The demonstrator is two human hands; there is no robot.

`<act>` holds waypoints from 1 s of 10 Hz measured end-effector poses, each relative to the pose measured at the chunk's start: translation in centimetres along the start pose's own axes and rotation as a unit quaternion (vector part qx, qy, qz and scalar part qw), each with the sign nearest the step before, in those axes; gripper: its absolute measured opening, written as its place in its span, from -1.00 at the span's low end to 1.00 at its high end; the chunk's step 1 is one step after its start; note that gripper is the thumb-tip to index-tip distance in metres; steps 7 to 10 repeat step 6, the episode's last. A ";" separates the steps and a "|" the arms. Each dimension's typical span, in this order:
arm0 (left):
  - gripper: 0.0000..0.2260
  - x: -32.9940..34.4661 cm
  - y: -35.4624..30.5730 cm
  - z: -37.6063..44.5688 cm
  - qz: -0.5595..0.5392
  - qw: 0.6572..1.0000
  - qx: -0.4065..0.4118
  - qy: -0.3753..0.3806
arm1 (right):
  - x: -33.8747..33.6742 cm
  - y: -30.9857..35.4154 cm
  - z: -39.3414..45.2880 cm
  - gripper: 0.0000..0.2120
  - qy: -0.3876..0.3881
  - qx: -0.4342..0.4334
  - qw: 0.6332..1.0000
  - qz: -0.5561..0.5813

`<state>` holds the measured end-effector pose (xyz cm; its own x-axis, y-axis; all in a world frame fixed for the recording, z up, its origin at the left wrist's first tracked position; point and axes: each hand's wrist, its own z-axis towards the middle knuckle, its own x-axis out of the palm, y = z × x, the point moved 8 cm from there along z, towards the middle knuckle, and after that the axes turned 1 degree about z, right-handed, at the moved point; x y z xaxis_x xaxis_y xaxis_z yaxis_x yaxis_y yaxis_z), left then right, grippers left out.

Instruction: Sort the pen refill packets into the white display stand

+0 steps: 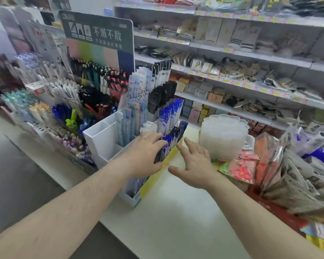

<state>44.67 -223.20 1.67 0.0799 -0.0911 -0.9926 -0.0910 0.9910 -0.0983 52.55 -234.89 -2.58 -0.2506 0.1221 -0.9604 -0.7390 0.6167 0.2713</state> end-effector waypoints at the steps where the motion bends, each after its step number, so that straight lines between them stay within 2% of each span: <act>1: -0.35 2.0 1.8 -3.1 0.028 0.999 -0.018 0.026 | 3.8 3.0 0.4 -0.13 0.062 -0.049 0.997 -0.020; 2: -0.32 4.4 3.4 -4.6 0.043 0.994 -0.041 0.090 | 6.4 5.8 1.0 -0.04 0.081 -0.073 0.994 -0.013; 3: -0.27 6.4 3.9 -4.9 0.038 0.988 -0.031 0.145 | 7.7 7.6 1.8 0.01 0.078 -0.062 0.995 -0.014; 4: -0.23 7.3 4.2 -5.1 0.020 0.989 0.001 0.146 | 8.2 7.8 2.1 0.02 0.083 -0.025 0.996 -0.025; 6: -0.15 5.1 5.0 -5.6 -0.041 0.993 0.062 0.087 | 3.9 8.2 0.4 -0.09 -0.039 0.058 0.998 0.000; 10: -0.15 5.1 5.0 -5.6 -0.041 0.993 0.062 0.087 | 3.9 8.2 0.4 -0.09 -0.039 0.058 0.998 0.000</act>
